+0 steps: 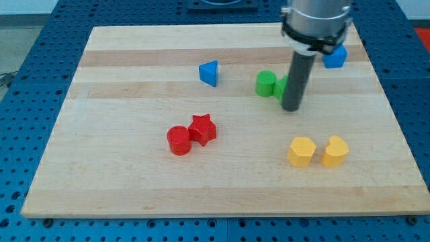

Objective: Separate green star and green circle

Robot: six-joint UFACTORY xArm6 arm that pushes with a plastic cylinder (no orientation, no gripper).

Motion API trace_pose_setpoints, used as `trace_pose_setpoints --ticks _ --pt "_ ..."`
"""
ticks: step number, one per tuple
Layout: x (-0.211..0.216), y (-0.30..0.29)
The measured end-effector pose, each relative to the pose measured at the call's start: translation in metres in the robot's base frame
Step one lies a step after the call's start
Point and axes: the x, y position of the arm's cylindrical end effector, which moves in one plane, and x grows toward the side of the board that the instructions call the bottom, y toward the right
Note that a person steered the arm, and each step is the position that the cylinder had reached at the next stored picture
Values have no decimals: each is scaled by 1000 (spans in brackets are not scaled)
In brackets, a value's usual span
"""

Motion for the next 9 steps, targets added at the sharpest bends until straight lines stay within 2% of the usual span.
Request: trace_pose_setpoints --ticks 1,2,3,5,6,7,9 --pt "0 9" --pt "1 64" --pt "1 78" --pt "-50 59" --pt "-59 55" --pt "-62 38" --pt "-41 -29"
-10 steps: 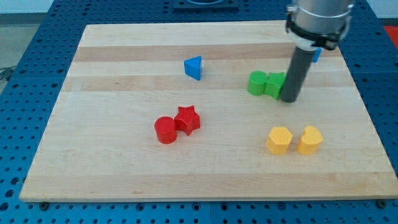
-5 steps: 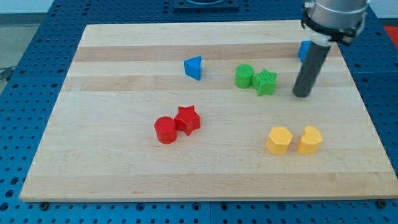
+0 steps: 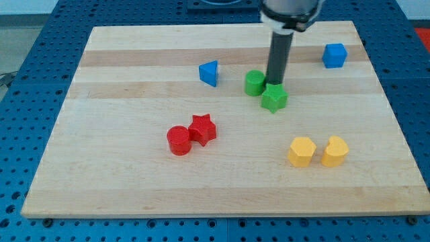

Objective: Separate green star and green circle

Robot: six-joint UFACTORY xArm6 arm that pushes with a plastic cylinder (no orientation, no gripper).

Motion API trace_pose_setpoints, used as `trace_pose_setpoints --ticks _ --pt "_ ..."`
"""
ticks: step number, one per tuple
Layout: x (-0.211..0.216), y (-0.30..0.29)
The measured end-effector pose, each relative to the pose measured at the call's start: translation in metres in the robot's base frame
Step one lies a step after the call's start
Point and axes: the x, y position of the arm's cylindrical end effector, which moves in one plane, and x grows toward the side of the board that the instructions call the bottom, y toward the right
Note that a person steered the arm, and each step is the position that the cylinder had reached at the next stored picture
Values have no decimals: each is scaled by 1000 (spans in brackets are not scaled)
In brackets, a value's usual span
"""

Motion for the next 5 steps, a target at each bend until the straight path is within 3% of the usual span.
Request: trace_pose_setpoints --ticks 2,3,4,5 --pt "30 -55" --pt "33 -47" --pt "26 8" --pt "-20 14"
